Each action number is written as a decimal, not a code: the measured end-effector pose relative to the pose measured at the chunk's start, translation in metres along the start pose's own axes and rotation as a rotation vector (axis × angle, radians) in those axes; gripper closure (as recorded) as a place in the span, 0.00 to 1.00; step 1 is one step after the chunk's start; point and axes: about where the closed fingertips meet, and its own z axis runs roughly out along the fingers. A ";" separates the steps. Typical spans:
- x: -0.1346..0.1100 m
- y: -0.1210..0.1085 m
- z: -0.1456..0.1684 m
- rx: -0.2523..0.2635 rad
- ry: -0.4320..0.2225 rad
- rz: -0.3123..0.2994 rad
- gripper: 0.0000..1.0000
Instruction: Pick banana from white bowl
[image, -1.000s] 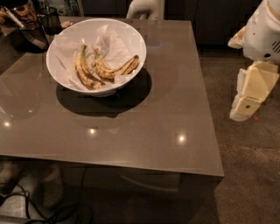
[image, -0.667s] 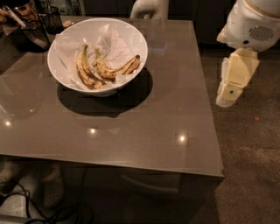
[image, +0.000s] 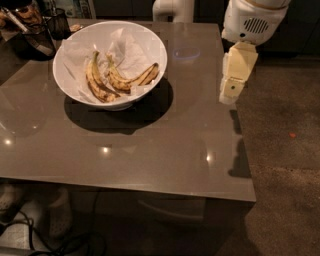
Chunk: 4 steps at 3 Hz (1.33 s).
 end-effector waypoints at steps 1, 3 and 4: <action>-0.020 -0.003 -0.009 0.035 -0.030 -0.024 0.00; -0.092 -0.009 -0.022 0.059 -0.025 -0.183 0.00; -0.123 -0.020 -0.016 0.066 -0.018 -0.221 0.00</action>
Offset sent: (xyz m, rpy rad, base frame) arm 0.0018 0.0864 0.0491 -0.0568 -0.0325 0.2015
